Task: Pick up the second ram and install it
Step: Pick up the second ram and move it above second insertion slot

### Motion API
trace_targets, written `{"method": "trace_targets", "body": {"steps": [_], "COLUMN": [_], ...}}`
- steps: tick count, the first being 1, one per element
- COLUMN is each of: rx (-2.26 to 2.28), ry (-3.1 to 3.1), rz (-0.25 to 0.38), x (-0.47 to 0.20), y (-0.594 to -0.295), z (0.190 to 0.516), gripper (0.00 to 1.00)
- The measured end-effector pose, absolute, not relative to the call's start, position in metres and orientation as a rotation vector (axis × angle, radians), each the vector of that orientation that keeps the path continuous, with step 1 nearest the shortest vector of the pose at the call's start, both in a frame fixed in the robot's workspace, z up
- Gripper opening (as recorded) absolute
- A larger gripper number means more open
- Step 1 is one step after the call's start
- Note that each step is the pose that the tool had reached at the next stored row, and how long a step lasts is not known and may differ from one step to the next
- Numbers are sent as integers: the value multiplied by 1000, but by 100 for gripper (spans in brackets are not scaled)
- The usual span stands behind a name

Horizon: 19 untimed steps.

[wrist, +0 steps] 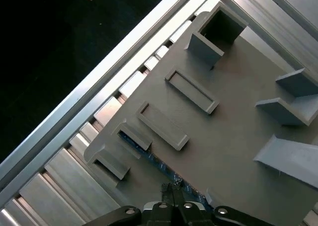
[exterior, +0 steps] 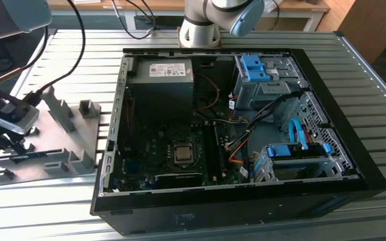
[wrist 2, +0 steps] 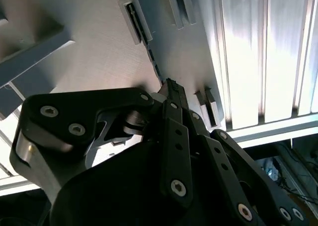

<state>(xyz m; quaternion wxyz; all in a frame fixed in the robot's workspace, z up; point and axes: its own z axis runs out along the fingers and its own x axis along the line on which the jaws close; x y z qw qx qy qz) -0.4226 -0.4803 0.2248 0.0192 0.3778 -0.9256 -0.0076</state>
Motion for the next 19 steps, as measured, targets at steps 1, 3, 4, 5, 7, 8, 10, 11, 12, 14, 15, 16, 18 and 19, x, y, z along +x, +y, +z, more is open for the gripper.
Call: {"method": "trace_targets", "body": {"steps": [1, 3, 4, 5, 7, 8, 10, 11, 12, 14, 15, 16, 18, 19], "rx": [1186, 1213, 1225, 1238, 1264, 1277, 1303, 1316, 1329, 1355, 1368, 1380, 1403, 1416], "ry": [-2867, -2856, -2851, -2845, -2834, -2828, -2816, -2809, -2803, -2791, -2784, -2778, -2766, -2760], "rz": [-23, -23, -23, -22, -22, -22, -21, -21, -20, -20, -20, -19, -19, -19], "x": [-423, -423, -423, -423, -423, -423, -423, -423, -423, -423, -423, -423, -423, -423], "y": [-480, -480, -480, -480, -480, -480, -480, -480, -480, -480, -480, -480, -480, -480], "z": [225, 225, 225, 225, 225, 225, 225, 225, 225, 225, 225, 225, 225, 225], "gripper": [10, 10, 10, 10, 10, 10, 10, 10, 10, 10, 10, 10, 10, 10]}}
